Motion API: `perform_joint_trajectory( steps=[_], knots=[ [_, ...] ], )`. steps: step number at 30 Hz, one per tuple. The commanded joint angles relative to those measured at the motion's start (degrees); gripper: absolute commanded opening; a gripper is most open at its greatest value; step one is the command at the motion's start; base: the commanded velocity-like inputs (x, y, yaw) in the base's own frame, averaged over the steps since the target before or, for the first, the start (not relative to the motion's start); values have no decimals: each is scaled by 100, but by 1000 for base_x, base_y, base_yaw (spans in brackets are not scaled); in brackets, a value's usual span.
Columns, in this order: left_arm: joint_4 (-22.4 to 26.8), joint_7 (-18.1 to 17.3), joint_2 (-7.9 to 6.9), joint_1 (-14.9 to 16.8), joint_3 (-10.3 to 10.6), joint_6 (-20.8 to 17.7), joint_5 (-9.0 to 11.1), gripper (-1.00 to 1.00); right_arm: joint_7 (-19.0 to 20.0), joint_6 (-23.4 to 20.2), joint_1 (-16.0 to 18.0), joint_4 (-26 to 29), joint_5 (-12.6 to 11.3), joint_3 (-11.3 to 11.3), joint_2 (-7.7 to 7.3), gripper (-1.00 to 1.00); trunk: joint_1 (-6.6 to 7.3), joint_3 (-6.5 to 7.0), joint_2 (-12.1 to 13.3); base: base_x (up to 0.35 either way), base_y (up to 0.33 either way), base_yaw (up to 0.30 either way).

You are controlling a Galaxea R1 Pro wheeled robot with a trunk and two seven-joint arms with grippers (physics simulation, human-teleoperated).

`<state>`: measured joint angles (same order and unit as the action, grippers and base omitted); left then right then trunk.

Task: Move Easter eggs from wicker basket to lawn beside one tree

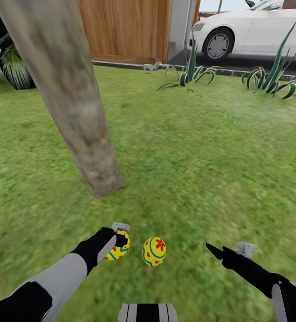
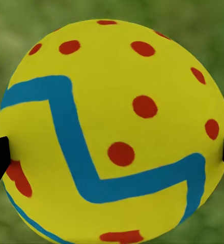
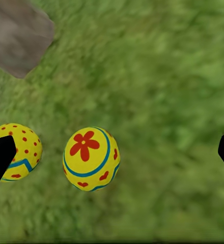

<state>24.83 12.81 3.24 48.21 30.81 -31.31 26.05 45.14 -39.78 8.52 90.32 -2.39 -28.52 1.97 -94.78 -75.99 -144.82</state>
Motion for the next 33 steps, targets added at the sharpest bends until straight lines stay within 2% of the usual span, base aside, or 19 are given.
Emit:
perform_joint_trajectory(
  steps=[1, 14, 19, 33],
  knots=[
    [19, 55, -6, 2, 42, -9, 58, -100, 14, -47, 5, 3, -25, -14, 5, 100, -1, -27, -3, 0, 0, 0],
    [55, 112, 1, -12, 42, 170, 58, -100, 11, -47, 4, -5, -25, -14, 0, 100, -35, -315, -21, 0, 0, 0],
    [200, 111, -23, 10, 38, 185, 58, -100, -10, -40, 7, -14, -25, 4, -37, 100, -35, -314, -21, 0, 0, 0],
    [192, 111, -18, 9, 35, 183, 58, -100, 1, -40, 8, -13, -25, 4, -42, 100, -35, -314, -21, 0, 0, 0]
  ],
)
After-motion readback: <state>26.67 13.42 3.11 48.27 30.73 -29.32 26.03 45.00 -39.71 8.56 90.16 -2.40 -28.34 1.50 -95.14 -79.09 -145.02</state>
